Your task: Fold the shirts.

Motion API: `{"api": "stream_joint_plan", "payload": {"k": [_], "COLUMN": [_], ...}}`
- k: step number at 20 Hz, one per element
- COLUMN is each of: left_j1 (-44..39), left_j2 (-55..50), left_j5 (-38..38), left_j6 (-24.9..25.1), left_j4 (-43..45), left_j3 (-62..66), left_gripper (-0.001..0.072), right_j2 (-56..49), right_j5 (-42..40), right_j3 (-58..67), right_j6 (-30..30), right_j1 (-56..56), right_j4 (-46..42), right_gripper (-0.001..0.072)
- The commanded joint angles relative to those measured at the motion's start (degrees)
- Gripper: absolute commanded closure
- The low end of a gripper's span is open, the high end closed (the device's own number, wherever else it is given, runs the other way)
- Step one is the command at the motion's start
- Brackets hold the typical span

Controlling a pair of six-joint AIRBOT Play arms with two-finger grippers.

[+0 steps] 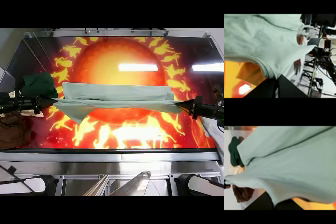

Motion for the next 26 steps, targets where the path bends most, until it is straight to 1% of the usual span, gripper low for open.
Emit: {"api": "stream_joint_plan", "payload": {"k": [1, 3, 5, 7, 10, 13, 14, 15, 16, 17, 18, 19, 20, 21, 23, 24, 25, 26], "left_j1": [-3.82, -6.56, -8.46, -9.64, -10.49, -10.93, -10.95, -11.28, -11.28, -11.13, -10.99, -10.75, -10.29, -10.01, -9.16, -8.9, -8.94, -8.96], "left_j2": [-10.64, -17.44, -24.06, -29.42, -35.85, -38.88, -38.88, -38.84, -38.84, -38.82, -38.8, -38.4, -37.4, -35.69, -31.58, -29.77, -28.57, -27.58], "left_j5": [-2.84, -3.65, -3.67, -3.74, -2.84, -2.58, -2.34, -1.38, 0.5, 2.45, 3.67, 3.93, 3.45, 2.29, -0.85, -1.9, -1.88, -1.7], "left_j6": [-4.7, -6.73, -9.86, -11.96, -13.99, -14.69, -14.69, -14.97, -15.76, -15.78, -16.09, -17.49, -18.1, -18.08, -18.05, -17.99, -17.59, -17.59], "left_j4": [-0.26, -0.24, -0.17, -0.09, 1.31, 1.25, 1.27, 1.16, 1.18, 1.18, 1.01, 0.9, 0.85, 0.87, 0.9, 0.9, 0.94, 1.22], "left_j3": [13.38, 21.92, 30.16, 36.22, 43.06, 47.87, 48.72, 50.01, 51.76, 54.16, 56.61, 58.8, 59.6, 59.04, 55.3, 53.37, 52.15, 51.12], "left_gripper": [0.0684, 0.0684, 0.0684, 0.0685, 0.0688, 0.0694, 0.067, 0.0525, 0.0364, 0.0232, 0.0036, -0.0009, -0.0008, -0.0008, -0.0007, 0.0011, 0.005, 0.0187], "right_j2": [-11.1, -16.81, -22.05, -25.42, -27.04, -26.97, -26.97, -26.93, -26.73, -26.47, -25.99, -25.2, -24.3, -23.26, -21.92, -21.94, -22.43, -23.54], "right_j5": [-7.5, -10.16, -10.51, -10.84, -11.61, -11.56, -11.02, -8.66, -5.22, -2.32, -0.33, 0.76, 0.81, 0.68, -0.96, -3.15, -5.16, -6.29], "right_j3": [4.46, 7.85, 12.07, 14.97, 16.7, 16.98, 16.98, 17.05, 17.77, 19.23, 21.27, 23.69, 25.66, 27.3, 29.16, 29.46, 29.46, 29.46], "right_j6": [-7.45, -9.6, -9.64, -9.64, -9.62, -9.6, -9.33, -9.25, -9.18, -8.35, -5.55, -1.33, 2.8, 5.73, 6.99, 7.45, 9.11, 10.67], "right_j1": [3.67, 6.23, 8.52, 9.99, 10.54, 10.32, 10.34, 10.19, 9.35, 8.17, 6.86, 5.46, 4.39, 3.41, 2.01, 1.99, 2.27, 2.99], "right_j4": [10.34, 13.81, 13.81, 13.81, 13.09, 11.28, 10.29, 9.86, 8.24, 4.81, -0.48, -6.97, -12.28, -16.17, -18.12, -18.23, -18.64, -18.51], "right_gripper": [0.0692, 0.0692, 0.0692, 0.0692, 0.0692, 0.0692, 0.0687, 0.0534, 0.0462, 0.0462, 0.0461, 0.0398, 0.0248, 0.0192, 0.0186, 0.0096, 0.0075, 0.0075]}}
